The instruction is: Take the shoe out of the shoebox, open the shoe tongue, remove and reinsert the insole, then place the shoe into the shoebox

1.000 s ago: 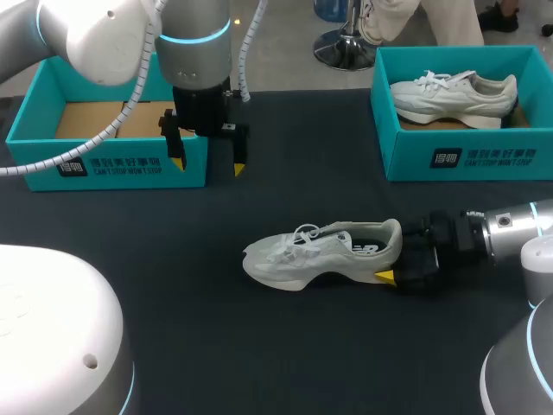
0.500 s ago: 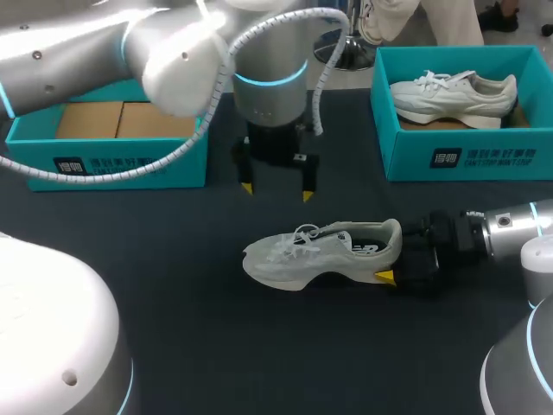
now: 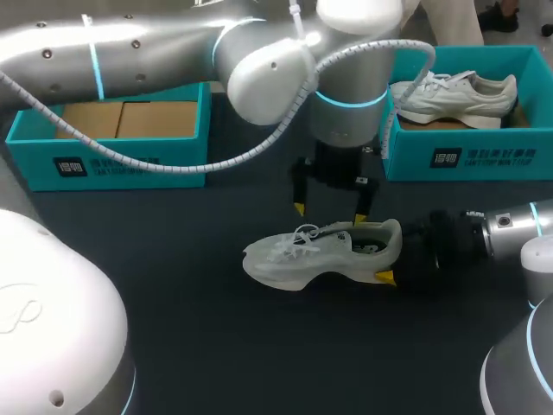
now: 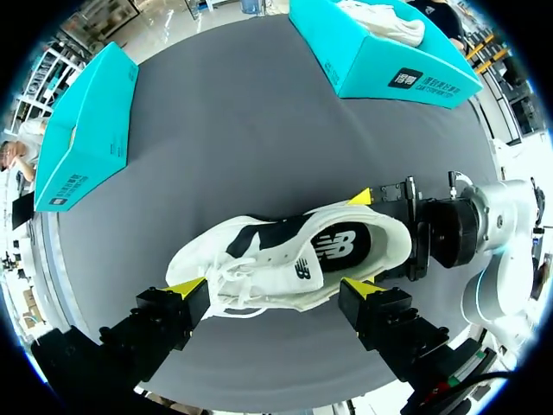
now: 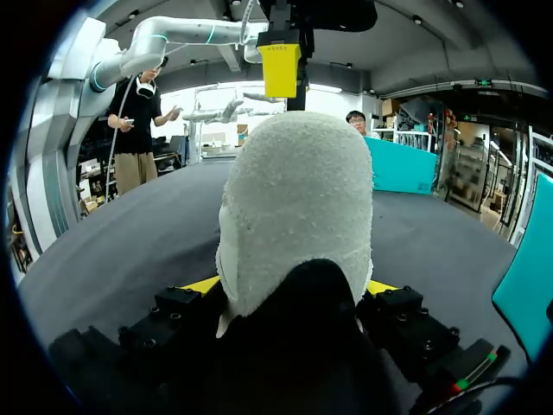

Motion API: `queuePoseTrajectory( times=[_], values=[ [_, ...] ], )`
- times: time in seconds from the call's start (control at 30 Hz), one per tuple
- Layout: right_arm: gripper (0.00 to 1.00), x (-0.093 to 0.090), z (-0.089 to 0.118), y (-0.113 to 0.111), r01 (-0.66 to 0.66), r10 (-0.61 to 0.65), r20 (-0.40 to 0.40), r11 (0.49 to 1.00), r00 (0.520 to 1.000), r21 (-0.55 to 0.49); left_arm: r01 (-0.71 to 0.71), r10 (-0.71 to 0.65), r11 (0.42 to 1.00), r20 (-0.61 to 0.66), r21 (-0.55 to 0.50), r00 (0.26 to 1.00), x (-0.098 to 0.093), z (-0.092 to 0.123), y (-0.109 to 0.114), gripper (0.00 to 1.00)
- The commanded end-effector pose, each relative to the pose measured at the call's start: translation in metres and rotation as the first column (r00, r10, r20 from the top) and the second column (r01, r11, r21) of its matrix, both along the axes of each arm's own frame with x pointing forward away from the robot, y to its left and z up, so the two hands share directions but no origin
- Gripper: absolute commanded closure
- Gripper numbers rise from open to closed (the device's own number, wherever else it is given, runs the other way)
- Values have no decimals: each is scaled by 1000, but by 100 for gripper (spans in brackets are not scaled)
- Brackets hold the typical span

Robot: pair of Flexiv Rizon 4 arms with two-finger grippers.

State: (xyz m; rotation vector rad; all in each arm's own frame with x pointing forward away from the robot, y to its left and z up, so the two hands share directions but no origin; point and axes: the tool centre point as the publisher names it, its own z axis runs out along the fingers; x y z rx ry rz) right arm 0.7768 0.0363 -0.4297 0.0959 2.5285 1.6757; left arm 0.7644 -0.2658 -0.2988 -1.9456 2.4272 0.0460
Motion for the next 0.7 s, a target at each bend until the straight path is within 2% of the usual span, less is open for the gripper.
queuePoseTrajectory(
  times=[0.03,0.23,0.7],
  values=[
    [100,-1,-1,1,1,-1,0,1000,1000,-3,-27,27,996,7,89,1000,-4,-7,-26,0],
    [100,-1,-1,1,1,-1,0,1000,1000,-3,-81,79,986,22,149,997,-10,-16,-28,0],
    [100,-1,-1,1,1,-1,0,1000,1000,-3,-165,159,959,45,232,986,-12,-32,-12,0]
  ],
)
